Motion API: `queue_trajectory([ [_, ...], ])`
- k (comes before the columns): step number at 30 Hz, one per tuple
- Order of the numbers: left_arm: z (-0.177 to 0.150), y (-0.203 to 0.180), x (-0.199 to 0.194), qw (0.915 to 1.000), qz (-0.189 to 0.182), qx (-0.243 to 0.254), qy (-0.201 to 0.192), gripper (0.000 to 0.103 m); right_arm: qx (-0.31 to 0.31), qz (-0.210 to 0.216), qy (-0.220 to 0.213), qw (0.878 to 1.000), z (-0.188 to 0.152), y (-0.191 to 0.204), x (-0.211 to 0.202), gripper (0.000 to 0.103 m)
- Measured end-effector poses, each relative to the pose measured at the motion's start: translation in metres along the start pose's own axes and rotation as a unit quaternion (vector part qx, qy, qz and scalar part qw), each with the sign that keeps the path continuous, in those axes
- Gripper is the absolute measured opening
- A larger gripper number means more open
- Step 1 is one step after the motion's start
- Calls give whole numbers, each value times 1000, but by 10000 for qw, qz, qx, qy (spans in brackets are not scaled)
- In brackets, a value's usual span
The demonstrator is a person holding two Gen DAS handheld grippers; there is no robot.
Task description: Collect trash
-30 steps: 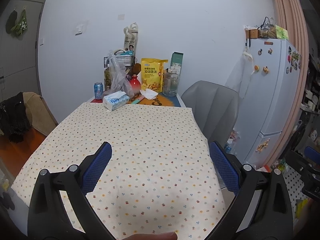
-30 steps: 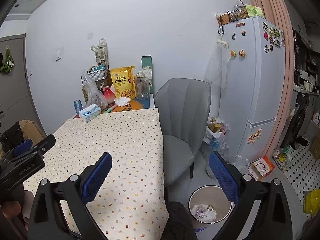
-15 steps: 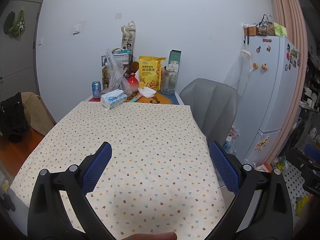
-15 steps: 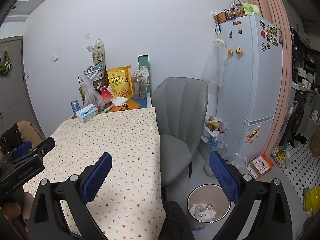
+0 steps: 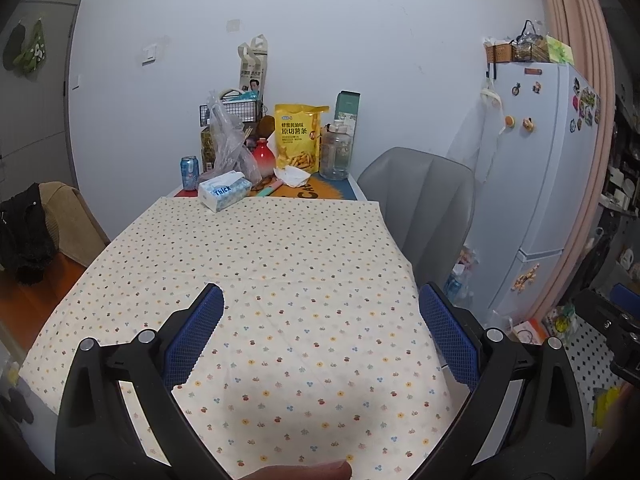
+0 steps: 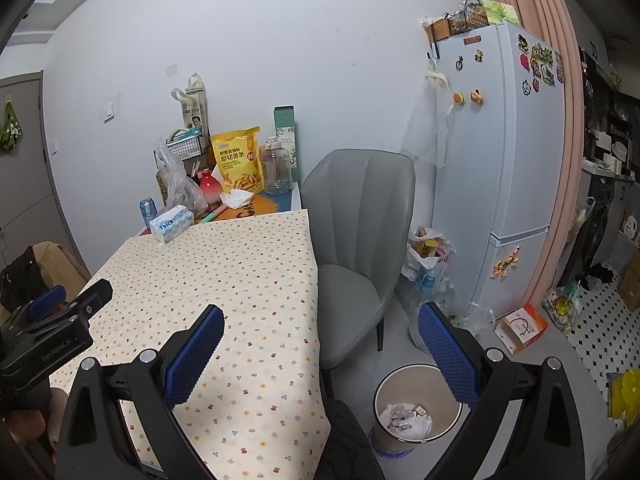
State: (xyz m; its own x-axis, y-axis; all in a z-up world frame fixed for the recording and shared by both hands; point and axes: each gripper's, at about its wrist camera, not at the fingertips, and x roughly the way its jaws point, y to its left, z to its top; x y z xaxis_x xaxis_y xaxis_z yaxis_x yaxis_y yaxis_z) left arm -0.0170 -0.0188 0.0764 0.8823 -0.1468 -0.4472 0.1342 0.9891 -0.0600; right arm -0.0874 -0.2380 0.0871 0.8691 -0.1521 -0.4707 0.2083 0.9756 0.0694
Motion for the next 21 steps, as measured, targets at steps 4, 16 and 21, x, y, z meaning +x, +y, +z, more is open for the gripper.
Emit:
queue_trajectory([
  [4, -1, -2, 1, 10000, 13, 7, 21, 97, 42, -7, 8, 10000, 0, -2, 2, 95],
  [16, -2, -3, 2, 10000, 19, -17, 17, 97, 27, -7, 7, 10000, -1, -2, 2, 95],
  [21, -5, -3, 3, 10000, 70, -34, 26, 97, -46, 20, 15, 10000, -3, 2, 2, 95],
])
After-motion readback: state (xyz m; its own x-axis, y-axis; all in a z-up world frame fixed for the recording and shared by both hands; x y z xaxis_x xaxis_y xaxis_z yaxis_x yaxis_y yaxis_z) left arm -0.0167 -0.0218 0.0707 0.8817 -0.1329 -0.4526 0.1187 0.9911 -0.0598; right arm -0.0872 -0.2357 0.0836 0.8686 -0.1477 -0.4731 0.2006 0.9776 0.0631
